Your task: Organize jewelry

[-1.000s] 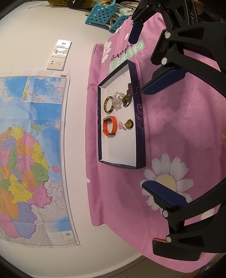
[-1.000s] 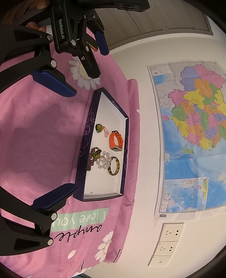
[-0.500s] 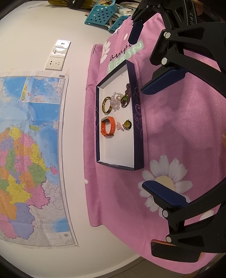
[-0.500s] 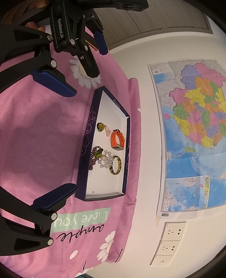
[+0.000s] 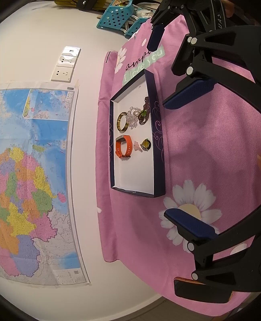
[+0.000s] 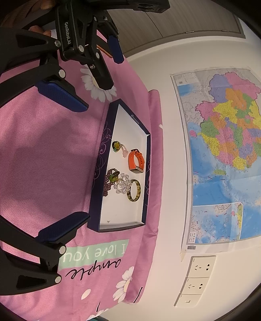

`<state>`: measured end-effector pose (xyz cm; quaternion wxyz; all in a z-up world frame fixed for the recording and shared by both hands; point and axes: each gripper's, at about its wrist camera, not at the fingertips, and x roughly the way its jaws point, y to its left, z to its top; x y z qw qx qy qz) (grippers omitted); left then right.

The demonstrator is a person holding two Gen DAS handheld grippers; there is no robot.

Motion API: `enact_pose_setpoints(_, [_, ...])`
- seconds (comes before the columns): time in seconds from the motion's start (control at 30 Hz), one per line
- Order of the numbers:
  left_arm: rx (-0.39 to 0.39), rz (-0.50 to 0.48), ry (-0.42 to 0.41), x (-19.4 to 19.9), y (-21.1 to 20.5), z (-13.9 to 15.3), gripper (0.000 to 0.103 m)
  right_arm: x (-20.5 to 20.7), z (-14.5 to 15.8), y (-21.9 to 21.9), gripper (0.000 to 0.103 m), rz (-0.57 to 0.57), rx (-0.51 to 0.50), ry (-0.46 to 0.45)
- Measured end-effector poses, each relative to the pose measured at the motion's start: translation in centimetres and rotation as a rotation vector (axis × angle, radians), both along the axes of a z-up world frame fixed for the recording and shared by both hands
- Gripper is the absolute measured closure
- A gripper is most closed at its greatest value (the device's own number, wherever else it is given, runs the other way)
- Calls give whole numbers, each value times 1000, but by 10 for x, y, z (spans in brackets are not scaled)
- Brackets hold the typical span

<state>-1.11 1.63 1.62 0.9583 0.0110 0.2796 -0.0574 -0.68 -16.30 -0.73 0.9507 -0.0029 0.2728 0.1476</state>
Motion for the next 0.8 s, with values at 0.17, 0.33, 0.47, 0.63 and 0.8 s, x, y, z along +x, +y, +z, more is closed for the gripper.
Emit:
enact_pose_setpoints(0.17, [0, -1, 2, 0, -1, -1, 6, 0, 0, 0, 7, 0, 1, 2])
enact_pose_setpoints(0.33, [-1, -2, 1, 0, -1, -1, 6, 0, 0, 0, 7, -1, 1, 2])
enact_pose_setpoints(0.47, [1, -3, 3, -1, -2, -3, 6, 0, -1, 0, 7, 1, -1, 2])
enact_pose_setpoints(0.63, [0, -3, 4, 0, -2, -2, 6, 0, -1, 0, 7, -1, 0, 2])
enact_pose_setpoints(0.8, [1, -3, 3, 0, -2, -2, 6, 0, -1, 0, 7, 0, 2, 2])
